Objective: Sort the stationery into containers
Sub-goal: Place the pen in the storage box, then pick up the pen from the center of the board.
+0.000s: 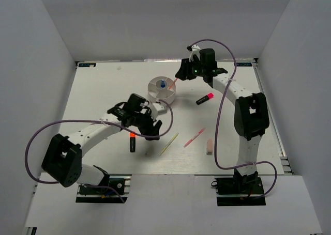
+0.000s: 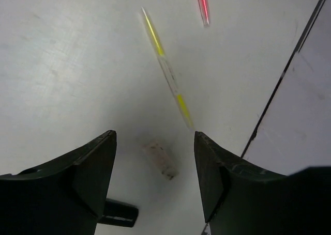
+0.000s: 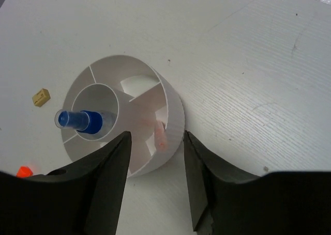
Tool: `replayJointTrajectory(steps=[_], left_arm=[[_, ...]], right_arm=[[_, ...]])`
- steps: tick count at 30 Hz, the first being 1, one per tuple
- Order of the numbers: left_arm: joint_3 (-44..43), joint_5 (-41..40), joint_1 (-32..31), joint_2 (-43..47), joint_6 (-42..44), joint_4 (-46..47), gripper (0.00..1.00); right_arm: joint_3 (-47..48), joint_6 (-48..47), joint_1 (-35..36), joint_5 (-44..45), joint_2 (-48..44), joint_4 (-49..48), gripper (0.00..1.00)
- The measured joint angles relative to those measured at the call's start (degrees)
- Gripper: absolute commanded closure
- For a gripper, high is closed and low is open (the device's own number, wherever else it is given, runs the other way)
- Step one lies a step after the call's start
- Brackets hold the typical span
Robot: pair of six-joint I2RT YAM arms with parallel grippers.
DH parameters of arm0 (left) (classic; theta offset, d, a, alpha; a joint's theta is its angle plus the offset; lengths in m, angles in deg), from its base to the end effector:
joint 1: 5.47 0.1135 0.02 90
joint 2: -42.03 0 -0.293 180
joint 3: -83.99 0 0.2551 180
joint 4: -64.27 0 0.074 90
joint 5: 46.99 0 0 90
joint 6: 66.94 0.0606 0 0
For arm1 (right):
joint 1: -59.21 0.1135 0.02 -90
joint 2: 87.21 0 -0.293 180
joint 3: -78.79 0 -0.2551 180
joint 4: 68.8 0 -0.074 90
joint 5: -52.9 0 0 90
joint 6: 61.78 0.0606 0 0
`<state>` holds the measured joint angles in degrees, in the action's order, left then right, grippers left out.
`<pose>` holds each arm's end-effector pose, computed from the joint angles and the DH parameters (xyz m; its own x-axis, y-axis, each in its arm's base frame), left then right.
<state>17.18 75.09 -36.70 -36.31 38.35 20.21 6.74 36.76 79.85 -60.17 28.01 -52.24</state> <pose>0.2241 -0.1735 0.2461 -0.4970 0.5626 -0.6607 0.8573 0.4360 -0.2736 0.4751 0.2043 0.2939 -0.4719 -0.0317 -0.8811 -0.5963 0.7476 0.2924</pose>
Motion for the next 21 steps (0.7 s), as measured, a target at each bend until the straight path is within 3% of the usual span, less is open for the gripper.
replayJointTrajectory(steps=[4, 11, 15, 21], left_arm=[[2.73, -5.57, -7.28, -1.95, -0.11, -0.79, 0.3], [4.74, -10.49, -16.65, -4.94, -0.85, -0.07, 0.3], [3.58, -13.35, -19.58, -11.3, -2.36, 0.52, 0.36], [0.7, -19.34, -20.74, -15.69, -5.29, 3.52, 0.54]], right_arm=[[-1.57, 0.04, 0.11, 0.22, 0.0, 0.74, 0.43], [-2.62, 0.04, -0.02, 0.48, -2.82, 1.25, 0.43], [-3.34, 0.2, -0.07, 0.55, -5.95, 1.27, 0.43], [-4.76, 1.53, -0.81, 0.39, -9.68, 1.46, 0.43]])
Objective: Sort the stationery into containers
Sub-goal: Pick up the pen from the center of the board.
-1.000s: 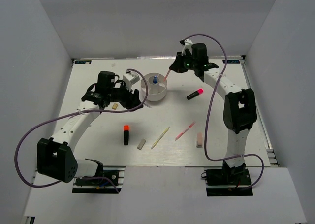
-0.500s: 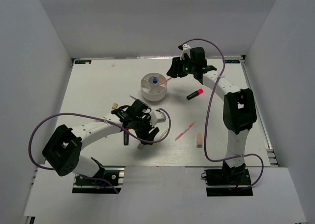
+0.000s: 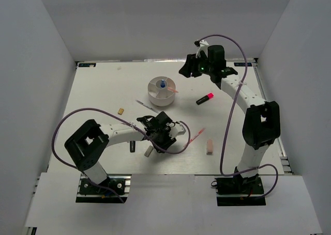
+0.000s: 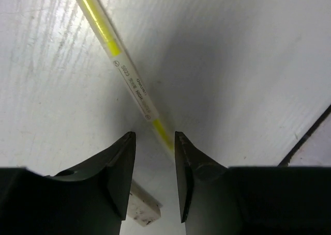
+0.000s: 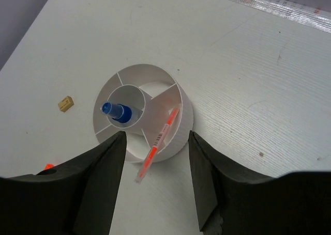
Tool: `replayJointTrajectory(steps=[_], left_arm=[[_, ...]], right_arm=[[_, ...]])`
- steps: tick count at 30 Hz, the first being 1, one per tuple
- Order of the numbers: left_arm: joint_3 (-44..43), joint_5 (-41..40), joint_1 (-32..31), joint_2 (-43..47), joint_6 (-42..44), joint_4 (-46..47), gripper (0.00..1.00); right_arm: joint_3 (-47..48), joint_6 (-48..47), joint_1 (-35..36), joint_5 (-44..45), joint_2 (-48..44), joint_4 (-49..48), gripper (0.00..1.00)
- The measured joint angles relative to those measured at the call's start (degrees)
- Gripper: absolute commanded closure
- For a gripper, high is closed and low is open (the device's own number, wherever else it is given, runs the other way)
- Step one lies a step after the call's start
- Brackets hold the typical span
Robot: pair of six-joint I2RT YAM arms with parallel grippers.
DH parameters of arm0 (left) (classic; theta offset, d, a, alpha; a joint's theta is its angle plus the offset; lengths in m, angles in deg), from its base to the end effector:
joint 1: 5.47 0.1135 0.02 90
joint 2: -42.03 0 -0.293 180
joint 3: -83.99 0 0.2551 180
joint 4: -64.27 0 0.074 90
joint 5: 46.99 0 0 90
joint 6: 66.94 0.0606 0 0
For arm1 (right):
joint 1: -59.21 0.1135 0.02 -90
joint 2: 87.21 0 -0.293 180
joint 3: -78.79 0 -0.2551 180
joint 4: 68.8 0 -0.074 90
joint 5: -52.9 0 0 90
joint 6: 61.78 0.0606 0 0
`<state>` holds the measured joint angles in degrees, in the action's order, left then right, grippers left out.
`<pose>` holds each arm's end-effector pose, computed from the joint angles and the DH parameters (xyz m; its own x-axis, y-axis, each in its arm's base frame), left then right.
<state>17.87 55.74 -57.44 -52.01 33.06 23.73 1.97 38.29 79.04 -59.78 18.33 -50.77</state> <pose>0.1835 -0.2563 0.1625 -0.4223 0.8148 -0.3972 0.9052 0.4018 -0.1381 0.4391 0.1832 0.3400 -0.4369 0.0140 -0.8994 -0.5856 0.7545 0.2962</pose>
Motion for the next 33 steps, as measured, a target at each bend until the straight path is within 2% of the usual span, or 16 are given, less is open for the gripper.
replayJointTrajectory(steps=[7, 10, 15, 25, 30, 33], left_arm=[[-1.05, -6.12, -1.18, -1.49, -1.51, 1.99, 0.79], [-1.2, -7.74, -1.79, -1.7, -2.14, 2.62, 0.84], [-1.22, -9.29, -1.99, -1.6, -3.72, 3.04, 1.0], [-5.03, -12.24, 1.11, 2.49, -7.52, -2.45, 1.0], [-7.13, -11.43, 2.32, 9.99, -9.84, -1.88, 1.0], [-11.04, -11.04, 2.73, 11.45, -11.17, -1.7, 1.0]], right_arm=[[-1.84, 2.1, -1.7, -0.74, -3.52, 0.39, 0.43], [-3.61, 2.99, -2.45, -1.2, -5.77, 0.79, 0.43], [-7.5, 3.74, -3.8, -3.04, -10.51, 2.14, 0.42], [-15.63, 8.92, -6.67, -16.04, -18.78, 1.36, 0.25], [-19.15, 12.59, -6.03, -20.57, -18.93, 0.39, 0.24], [-20.9, 15.02, -5.86, -22.6, -18.91, -0.52, 0.24]])
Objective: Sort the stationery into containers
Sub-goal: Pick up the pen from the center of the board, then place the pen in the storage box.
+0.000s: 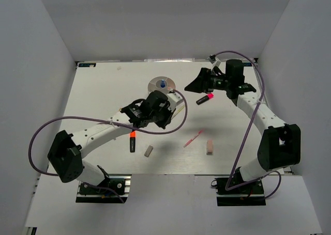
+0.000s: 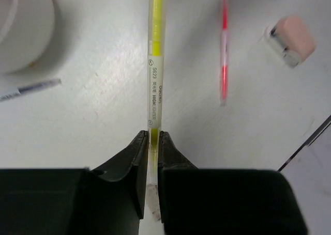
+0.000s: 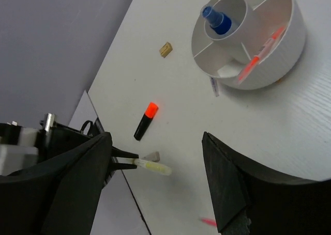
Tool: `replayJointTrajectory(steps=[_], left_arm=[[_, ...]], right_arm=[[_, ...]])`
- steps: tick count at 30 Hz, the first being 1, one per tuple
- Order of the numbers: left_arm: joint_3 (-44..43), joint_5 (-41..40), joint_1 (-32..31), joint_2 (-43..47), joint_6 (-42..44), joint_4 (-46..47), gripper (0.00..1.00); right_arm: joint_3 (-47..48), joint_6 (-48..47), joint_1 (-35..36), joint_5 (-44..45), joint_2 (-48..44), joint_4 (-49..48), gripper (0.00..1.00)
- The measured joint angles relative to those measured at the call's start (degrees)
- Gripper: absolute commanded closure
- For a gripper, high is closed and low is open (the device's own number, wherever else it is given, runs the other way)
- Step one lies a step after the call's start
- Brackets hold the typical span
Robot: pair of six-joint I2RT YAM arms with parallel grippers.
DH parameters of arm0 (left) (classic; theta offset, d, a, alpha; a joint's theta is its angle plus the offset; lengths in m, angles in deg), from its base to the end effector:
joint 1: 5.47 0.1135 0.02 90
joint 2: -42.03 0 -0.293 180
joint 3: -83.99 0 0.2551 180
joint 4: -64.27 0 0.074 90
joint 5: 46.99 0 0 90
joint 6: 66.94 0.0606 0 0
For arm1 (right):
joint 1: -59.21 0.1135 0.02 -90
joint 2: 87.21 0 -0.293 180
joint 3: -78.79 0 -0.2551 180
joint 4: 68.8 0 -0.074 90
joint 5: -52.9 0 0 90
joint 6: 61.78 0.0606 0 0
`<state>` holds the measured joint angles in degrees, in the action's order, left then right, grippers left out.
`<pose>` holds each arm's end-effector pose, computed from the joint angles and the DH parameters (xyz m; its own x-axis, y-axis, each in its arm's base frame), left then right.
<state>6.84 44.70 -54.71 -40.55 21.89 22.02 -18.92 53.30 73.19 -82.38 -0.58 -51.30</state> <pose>0.2120 -0.2486 0.2804 -0.4984 0.5469 -0.6727 0.7601 0.6489 -0.0355 0.3442 0.1301 0.3433 -0.6703 0.1405 -0.7287 -0.5806 0.5122 0.6329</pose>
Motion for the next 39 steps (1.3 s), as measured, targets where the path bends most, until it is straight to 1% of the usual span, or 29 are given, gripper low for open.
replayJointTrajectory(steps=[7, 11, 12, 14, 15, 16, 17, 18, 19, 20, 21, 24, 26, 30, 35, 39], left_arm=[[-9.09, -1.86, 0.83, -1.9, -1.95, 2.03, 1.0], [-10.34, -2.78, 1.42, -3.85, -2.75, 2.91, 1.0], [-10.34, -2.93, 1.51, -4.17, -2.82, 2.93, 1.0], [-10.34, -3.13, 1.6, -4.55, -2.86, 2.84, 1.0], [-10.34, -3.19, 1.7, -4.55, -2.89, 2.84, 1.0], [-10.4, -3.19, 1.84, -4.55, -2.89, 2.84, 1.0], [-10.45, -3.19, 1.84, -4.55, -2.89, 2.93, 1.0], [-10.45, -3.17, 1.84, -4.55, -2.89, 2.97, 0.95], [-10.45, -3.19, 1.86, -4.55, -2.89, 2.99, 0.84], [-10.45, -3.28, 1.88, -4.52, -2.91, 2.99, 0.72], [-10.45, -3.43, 1.92, -4.52, -2.91, 2.97, 0.43], [-10.45, -4.57, 2.25, -4.42, -3.26, 3.21, 0.02], [-10.45, -5.75, 2.71, -4.2, -3.72, 3.28, 0.02], [-10.43, -7.65, 5.46, -3.19, -4.31, 3.19, 0.02], [-9.33, -9.81, 10.99, -0.09, -5.14, 3.41, 0.02], [-7.19, -10.6, 15.45, 2.19, -5.66, 3.41, 0.02]], right_arm=[[-2.89, 4.33, 1.99, -4.02, 0.09, -4.11, 0.24], [-2.95, 5.68, 3.19, -5.75, 0.11, -5.66, 0.27], [-2.95, 5.95, 3.45, -5.97, 0.11, -5.9, 0.39], [-3.04, 6.21, 3.69, -6.12, 0.11, -6.69, 0.55], [-3.26, 6.51, 3.72, -6.12, 0.11, -7.23, 0.67], [-3.58, 7.23, 3.72, -6.1, 0.11, -8.04, 0.74], [-3.85, 7.54, 3.72, -6.01, 0.13, -8.52, 0.82], [-4.02, 7.96, 3.65, -5.86, 0.26, -8.81, 0.96], [-4.04, 8.02, 3.58, -5.2, 0.57, -9.03, 1.0], [-4.04, 8.11, 3.52, -4.81, 0.96, -9.29, 1.0], [-4.04, 8.46, 3.43, -4.55, 1.44, -9.42, 1.0], [-3.78, 9.09, 3.39, -3.89, 2.75, -9.38, 1.0], [-2.4, 8.92, 3.39, -2.93, 3.98, -8.87, 1.0], [4.74, 7.5, 3.28, 0.57, 7.56, -7.26, 1.0], [13.27, 6.25, 2.91, 5.4, 11.34, -7.41, 1.0], [17.44, 4.17, 2.93, 9.64, 15.06, -7.37, 1.0]])
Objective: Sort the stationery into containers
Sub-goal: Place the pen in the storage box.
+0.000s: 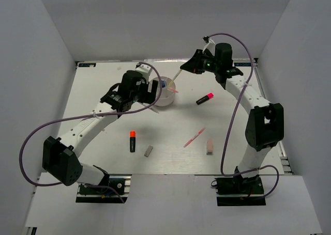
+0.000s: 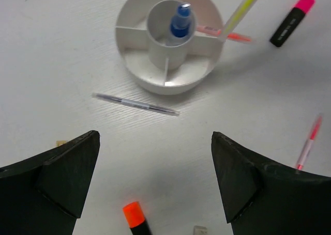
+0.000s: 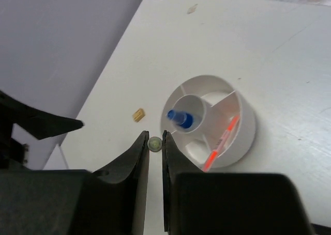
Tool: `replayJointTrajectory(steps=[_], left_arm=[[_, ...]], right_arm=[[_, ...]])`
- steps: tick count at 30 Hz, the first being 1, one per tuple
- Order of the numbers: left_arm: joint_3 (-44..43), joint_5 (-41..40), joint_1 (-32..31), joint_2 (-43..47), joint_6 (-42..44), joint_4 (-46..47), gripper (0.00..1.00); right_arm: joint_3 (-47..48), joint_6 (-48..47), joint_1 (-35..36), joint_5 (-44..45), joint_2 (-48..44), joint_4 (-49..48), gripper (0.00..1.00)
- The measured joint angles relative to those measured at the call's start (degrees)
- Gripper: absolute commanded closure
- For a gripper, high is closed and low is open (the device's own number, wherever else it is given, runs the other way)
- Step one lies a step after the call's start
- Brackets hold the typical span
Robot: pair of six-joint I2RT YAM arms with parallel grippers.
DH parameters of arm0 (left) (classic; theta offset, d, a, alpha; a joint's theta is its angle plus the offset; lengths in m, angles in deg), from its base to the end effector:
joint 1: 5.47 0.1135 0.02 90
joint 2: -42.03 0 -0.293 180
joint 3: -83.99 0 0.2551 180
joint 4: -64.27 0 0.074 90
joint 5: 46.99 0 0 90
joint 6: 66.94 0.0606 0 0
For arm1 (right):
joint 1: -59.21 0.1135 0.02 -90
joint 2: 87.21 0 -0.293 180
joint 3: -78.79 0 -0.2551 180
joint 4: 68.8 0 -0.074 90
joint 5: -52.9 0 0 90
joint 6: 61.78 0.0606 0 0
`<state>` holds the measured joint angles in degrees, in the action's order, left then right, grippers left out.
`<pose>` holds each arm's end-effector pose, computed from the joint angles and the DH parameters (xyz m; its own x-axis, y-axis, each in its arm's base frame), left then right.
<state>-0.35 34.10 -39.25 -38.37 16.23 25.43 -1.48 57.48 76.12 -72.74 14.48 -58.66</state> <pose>0.2840 -0.1787 0.3433 -0.5249 0.2098 -0.8249 0.3840 0.9233 -0.0095 0.4249 0.1661 0.3659 -0.5569 0.2459 -0.7933 -0.5838 0.5636 0.5845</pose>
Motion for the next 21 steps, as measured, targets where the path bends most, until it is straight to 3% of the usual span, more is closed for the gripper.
replayJointTrajectory(steps=[9, 19, 20, 21], left_arm=[[4.28, 1.46, 5.46, 2.01, -0.24, -0.42, 0.02], [8.24, 12.33, 5.7, 2.62, 1.73, -0.02, 0.04], [8.46, 13.03, 5.7, 2.62, 1.9, -0.04, 0.04], [8.52, 13.81, 5.7, 2.62, 2.19, -0.2, 0.05]], right_arm=[[2.84, -6.05, 0.04, 6.45, 6.58, 0.81, 1.0], [6.01, -8.96, 0.74, 7.87, 12.15, 0.42, 1.0], [6.27, -9.18, 0.85, 7.91, 12.61, 0.33, 0.91], [6.6, -9.55, 1.03, 7.93, 13.07, 0.28, 0.71]])
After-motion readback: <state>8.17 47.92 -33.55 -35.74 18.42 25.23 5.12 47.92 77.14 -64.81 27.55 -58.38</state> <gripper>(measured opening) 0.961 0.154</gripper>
